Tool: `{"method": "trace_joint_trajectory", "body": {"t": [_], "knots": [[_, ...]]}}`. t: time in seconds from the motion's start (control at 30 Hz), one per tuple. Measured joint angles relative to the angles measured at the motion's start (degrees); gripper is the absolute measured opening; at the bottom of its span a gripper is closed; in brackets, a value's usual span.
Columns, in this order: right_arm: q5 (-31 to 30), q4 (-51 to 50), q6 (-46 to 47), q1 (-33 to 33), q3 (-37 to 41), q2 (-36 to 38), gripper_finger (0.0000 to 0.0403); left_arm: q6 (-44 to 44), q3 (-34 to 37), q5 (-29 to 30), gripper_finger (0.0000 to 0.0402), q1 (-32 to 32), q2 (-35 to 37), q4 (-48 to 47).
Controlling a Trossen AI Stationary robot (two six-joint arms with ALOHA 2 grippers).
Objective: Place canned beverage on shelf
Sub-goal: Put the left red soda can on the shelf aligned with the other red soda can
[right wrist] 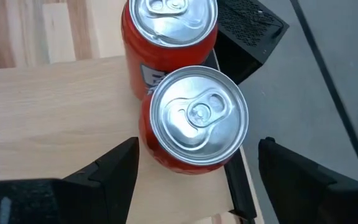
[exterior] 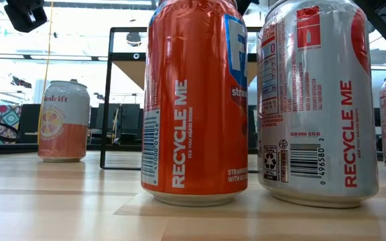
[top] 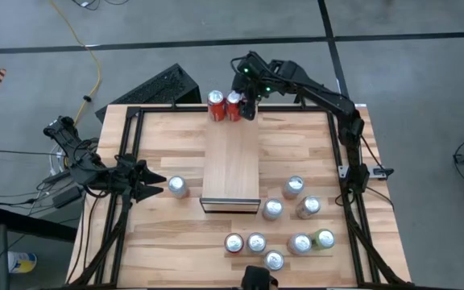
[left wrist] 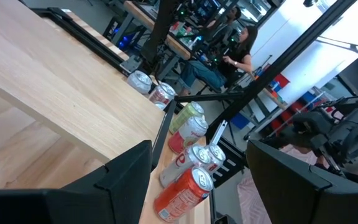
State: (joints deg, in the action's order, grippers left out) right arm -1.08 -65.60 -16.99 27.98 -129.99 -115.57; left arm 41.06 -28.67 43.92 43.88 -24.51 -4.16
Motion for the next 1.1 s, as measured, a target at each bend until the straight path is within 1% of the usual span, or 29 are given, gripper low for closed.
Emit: {"method": "trace_joint_trajectory", "body": {"t": [0.13, 0.3, 0.37, 0.5, 0.7, 0.77, 0.83, 0.93, 1.0, 1.1], "knots": [[3.7, 0.0, -1.2, 0.4, 0.0, 0.0, 0.0301, 0.0, 0.0, 0.0, 0.0251, 0.0, 0.0, 0.0], [4.0, 0.3, -2.8, 0.3, 0.0, 0.0, 0.0301, 0.0, 0.0, 0.0, 0.0251, 0.0, 0.0, 0.0], [2.6, 0.8, -2.6, -0.1, 0.0, 0.0, 0.0301, 0.0, 0.0, 0.0, 0.0251, 0.0, 0.0, 0.0], [-1.9, 2.5, -2.6, -1.6, 0.1, 0.8, 0.0301, 0.0, 0.0, 0.0, 0.0251, 0.0, 0.0, 0.0], [-4.5, 6.3, -4.3, -5.8, 0.0, 1.5, 0.0300, 0.0, 0.0, 0.0, 0.0251, 0.0, 0.0, -0.5], [-4.6, 7.9, -5.4, -8.0, 0.0, 1.5, 0.0294, 0.0, 0.0, 0.0, 0.0251, 0.0, 0.0, -0.5], [-5.0, 9.3, -7.2, -10.1, 0.0, 1.3, 0.0280, 0.0, 0.0, 0.3, 0.0251, 0.0, 0.0, -0.5], [-8.3, 10.5, -8.6, -12.1, 0.0, -0.1, 0.0244, 0.0, 0.0, 0.4, 0.0251, 0.0, 0.0, -0.8], [-8.5, 10.1, -8.6, -12.2, 0.2, -0.6, 0.0209, 0.0, 0.0, 0.4, 0.0251, 0.0, 0.0, -1.0], [-8.8, 12.4, -8.0, -12.2, -0.1, -1.9, 0.0141, 0.2, 0.0, 0.4, 0.0251, 0.0, 0.0, -1.4]]}}
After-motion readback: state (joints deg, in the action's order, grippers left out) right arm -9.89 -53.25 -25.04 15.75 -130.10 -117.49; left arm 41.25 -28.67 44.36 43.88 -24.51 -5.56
